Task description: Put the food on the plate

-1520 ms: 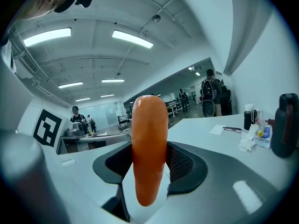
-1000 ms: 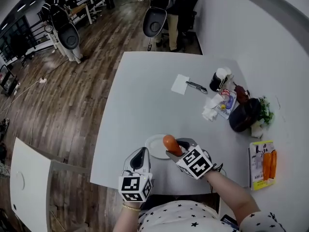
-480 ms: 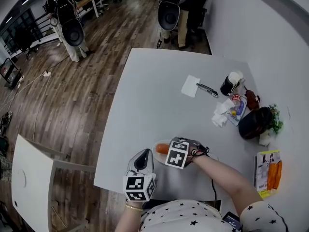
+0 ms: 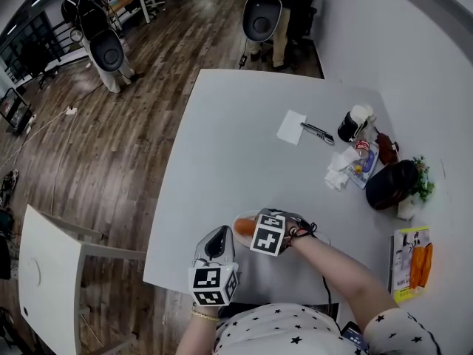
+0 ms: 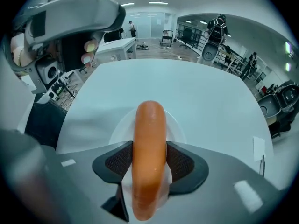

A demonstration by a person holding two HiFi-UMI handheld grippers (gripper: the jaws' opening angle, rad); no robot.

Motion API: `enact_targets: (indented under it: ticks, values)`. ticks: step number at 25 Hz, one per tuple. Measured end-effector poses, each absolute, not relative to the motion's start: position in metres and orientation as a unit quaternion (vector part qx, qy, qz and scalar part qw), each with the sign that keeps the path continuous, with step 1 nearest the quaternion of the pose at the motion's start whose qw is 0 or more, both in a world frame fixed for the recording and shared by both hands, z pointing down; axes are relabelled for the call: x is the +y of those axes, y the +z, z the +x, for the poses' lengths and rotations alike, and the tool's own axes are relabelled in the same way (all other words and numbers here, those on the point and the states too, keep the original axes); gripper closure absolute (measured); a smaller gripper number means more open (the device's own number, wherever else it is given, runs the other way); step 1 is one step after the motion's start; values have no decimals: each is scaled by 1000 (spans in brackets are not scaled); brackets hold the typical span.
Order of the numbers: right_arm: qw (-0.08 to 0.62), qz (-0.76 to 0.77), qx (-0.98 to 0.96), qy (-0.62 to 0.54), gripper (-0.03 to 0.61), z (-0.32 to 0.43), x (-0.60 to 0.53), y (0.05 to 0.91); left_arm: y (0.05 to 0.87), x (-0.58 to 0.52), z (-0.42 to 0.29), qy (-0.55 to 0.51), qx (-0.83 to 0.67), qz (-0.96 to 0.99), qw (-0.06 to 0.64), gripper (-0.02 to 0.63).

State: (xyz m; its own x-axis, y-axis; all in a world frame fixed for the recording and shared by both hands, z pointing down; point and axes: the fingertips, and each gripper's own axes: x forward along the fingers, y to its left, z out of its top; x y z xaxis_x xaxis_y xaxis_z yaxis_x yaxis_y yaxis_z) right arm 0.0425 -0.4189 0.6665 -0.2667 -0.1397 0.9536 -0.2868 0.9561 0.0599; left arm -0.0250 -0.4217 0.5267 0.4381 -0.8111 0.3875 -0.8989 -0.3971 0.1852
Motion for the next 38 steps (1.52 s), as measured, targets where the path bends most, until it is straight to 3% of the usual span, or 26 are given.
enact_targets:
  ticks: [3,7,12,17,18,38]
  values:
    - [555,149,-817,52,259,44,-414,658,525,-419,-24,118,-516,828,185,607]
    - [428,243,-868,70,262,41,-410,611,514,-415,-23,110,-515,831,177,607]
    - [235,366,-891,134,351,43,-399,541,499,-409,-18,93,-514,836,170,607]
    - [96,455,-862,203,536,56,-388,509,491,-395,-9,93,-507,842,161,606]
    - [82,464,-856,212,578,58,-386,507,491,-392,-8,94,-506,842,160,607]
    - [83,487,-845,202,580,61,-371,497,483,-377,-4,102,-501,847,146,606]
